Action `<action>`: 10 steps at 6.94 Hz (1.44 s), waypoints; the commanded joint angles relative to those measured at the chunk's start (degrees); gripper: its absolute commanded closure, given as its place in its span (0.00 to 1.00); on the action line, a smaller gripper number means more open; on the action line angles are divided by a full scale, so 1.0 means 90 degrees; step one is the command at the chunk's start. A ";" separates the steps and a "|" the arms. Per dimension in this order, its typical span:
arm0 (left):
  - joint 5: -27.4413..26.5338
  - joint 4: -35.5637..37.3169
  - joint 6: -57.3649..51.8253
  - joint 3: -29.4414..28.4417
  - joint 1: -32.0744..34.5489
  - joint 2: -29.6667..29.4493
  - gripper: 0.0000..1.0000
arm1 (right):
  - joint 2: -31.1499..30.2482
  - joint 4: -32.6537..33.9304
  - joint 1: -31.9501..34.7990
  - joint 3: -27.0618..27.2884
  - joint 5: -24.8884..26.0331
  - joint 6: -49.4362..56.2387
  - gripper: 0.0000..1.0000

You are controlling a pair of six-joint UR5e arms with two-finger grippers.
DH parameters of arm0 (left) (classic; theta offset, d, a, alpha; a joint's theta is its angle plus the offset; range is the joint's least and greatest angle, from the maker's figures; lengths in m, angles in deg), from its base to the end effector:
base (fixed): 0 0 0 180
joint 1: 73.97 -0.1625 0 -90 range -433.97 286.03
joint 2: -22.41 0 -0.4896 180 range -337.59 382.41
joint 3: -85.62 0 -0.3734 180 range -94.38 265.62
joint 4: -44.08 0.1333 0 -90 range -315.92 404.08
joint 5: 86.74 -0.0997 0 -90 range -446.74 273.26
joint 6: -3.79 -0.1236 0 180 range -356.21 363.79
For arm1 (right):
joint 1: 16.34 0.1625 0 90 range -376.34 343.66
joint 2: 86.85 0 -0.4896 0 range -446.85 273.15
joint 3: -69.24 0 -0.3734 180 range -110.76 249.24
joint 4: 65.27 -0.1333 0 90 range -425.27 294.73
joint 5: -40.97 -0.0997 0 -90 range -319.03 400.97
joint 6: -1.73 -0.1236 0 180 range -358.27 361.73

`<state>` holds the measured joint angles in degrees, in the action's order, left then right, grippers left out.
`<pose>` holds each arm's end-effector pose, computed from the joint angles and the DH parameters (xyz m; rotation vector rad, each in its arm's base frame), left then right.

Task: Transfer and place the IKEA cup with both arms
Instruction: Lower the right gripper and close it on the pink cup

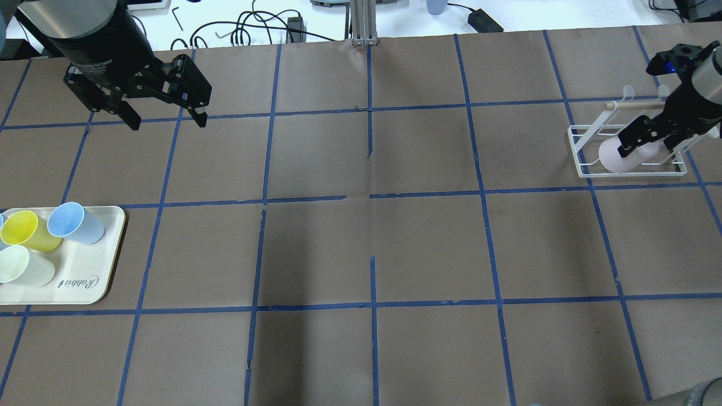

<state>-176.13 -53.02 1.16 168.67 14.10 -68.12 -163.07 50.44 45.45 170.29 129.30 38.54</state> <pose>-0.1186 -0.4781 0.5691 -0.0190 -3.1304 -0.0179 -0.1427 -0.5556 0.3592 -0.2347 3.1161 -0.0447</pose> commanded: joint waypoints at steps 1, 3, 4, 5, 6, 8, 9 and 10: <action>0.0000 -0.0003 0.0000 0.0010 0.0000 0.0000 0.00 | 0.0100 0.0103 0.0009 -0.0036 0.0000 -0.0007 0.00; 0.0000 -0.0003 0.0010 0.0020 0.0000 0.0000 0.00 | 0.0236 0.0180 0.0000 -0.0026 -0.0097 -0.0007 0.00; 0.0000 -0.0003 0.0010 0.0040 0.0000 0.0010 0.00 | 0.0246 0.0181 -0.0001 -0.0026 -0.0233 -0.0017 0.01; 0.0000 0.0007 0.0010 0.0040 0.0000 0.0010 0.00 | 0.0246 0.0181 0.0009 -0.0036 -0.0234 -0.0017 0.08; 0.0000 0.0007 0.0000 0.0030 0.0000 0.0010 0.00 | 0.0237 0.0181 0.0009 -0.0046 -0.0244 -0.0036 0.27; 0.0000 0.0007 0.0010 0.0030 0.0000 0.0010 0.00 | 0.0208 0.0181 0.0009 -0.0055 -0.0234 -0.0027 0.55; 0.0000 0.0007 0.0010 0.0030 0.0000 0.0010 0.00 | 0.0188 0.0171 0.0009 -0.0065 -0.0234 -0.0017 0.56; 0.0010 0.0007 0.0010 0.0030 0.0000 0.0010 0.00 | 0.0159 0.0104 0.0009 -0.0210 -0.0225 -0.0017 0.57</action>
<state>-176.10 -52.96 1.24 168.95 14.10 -68.03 -161.35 51.86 45.53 169.42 127.21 38.35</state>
